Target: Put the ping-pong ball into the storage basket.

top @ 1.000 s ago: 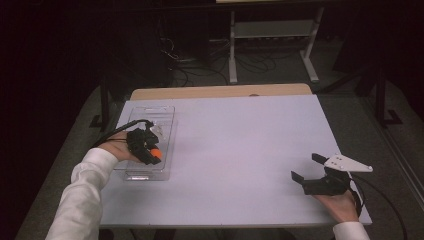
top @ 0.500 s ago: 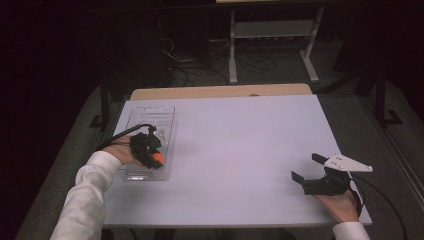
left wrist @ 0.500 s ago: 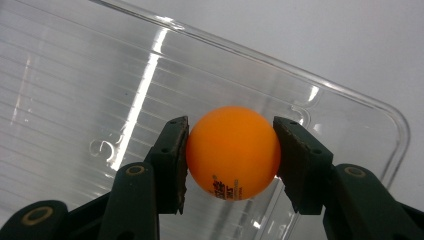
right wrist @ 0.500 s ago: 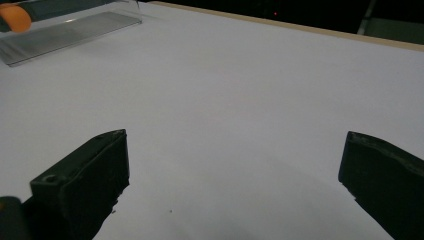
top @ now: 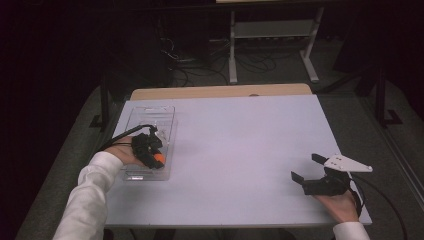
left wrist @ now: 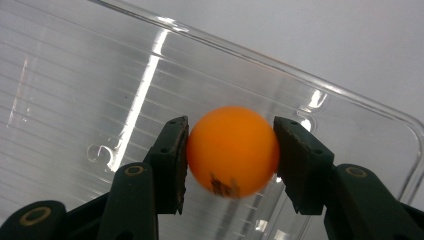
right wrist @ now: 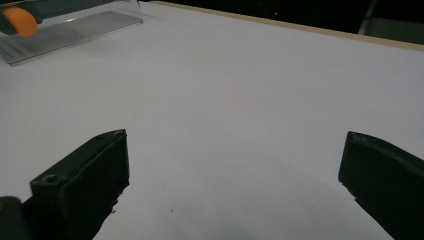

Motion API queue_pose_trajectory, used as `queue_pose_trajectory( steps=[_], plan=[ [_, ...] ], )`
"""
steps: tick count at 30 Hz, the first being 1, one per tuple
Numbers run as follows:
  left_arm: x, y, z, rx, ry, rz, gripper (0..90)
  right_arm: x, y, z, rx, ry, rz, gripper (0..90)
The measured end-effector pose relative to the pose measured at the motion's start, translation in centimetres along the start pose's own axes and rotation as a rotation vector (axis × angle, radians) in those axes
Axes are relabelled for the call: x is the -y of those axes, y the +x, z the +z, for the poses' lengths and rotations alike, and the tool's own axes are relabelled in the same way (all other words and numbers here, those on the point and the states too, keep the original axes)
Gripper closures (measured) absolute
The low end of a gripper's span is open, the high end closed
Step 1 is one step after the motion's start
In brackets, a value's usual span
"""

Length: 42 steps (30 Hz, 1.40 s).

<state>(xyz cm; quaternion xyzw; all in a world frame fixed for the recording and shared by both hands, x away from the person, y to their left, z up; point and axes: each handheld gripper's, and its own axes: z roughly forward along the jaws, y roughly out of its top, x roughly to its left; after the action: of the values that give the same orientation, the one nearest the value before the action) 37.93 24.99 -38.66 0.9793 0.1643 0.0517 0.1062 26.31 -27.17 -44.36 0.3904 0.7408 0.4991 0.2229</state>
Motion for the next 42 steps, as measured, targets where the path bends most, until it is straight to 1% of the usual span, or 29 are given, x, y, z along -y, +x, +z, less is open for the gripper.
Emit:
queue_pose_trajectory(
  steps=[3,6,11,12,14,20,27,32,34,37,39,42],
  plan=[
    [0.0,0.1,-0.2,0.002,-0.005,-0.006,47.5,0.0,0.0,0.0,0.0,0.002,-0.001,0.0],
    [0.1,0.2,-0.4,-0.002,-0.016,-0.017,43.6,0.0,0.0,0.0,-0.001,0.003,-0.002,0.0],
    [0.4,0.4,-1.0,-0.019,-0.037,-0.039,37.5,0.0,0.0,0.0,0.001,0.001,-0.001,0.0],
    [0.5,0.4,-1.2,-0.021,-0.041,-0.05,36.2,0.0,0.0,0.0,0.001,0.001,-0.002,0.0],
    [0.6,0.6,-1.4,-0.031,-0.043,-0.059,34.5,0.0,0.0,0.0,0.0,0.001,-0.001,0.0],
    [0.9,0.8,-2.0,-0.02,-0.07,-0.089,24.5,0.0,0.1,0.0,-0.001,0.001,-0.001,0.0],
    [1.2,0.9,-2.7,-0.033,-0.1,-0.109,15.7,0.0,0.1,0.0,0.0,0.0,-0.003,0.0],
    [1.3,0.8,-3.3,-0.037,-0.135,-0.117,12.4,0.0,0.1,0.1,0.0,0.0,-0.004,0.0],
    [1.4,0.8,-3.5,-0.043,-0.144,-0.122,9.1,-0.1,0.1,0.1,-0.001,-0.001,-0.004,0.0],
    [1.4,0.8,-3.8,-0.051,-0.16,-0.131,1.9,-0.1,0.1,0.1,-0.001,-0.001,-0.004,0.0],
    [1.5,0.7,-4.0,-0.061,-0.166,-0.137,0.0,-0.1,0.1,0.1,-0.001,0.0,-0.004,0.0],
    [1.6,0.6,-4.4,-0.065,-0.191,-0.141,0.0,-0.1,0.1,0.1,-0.001,-0.001,-0.003,0.0]
  ],
)
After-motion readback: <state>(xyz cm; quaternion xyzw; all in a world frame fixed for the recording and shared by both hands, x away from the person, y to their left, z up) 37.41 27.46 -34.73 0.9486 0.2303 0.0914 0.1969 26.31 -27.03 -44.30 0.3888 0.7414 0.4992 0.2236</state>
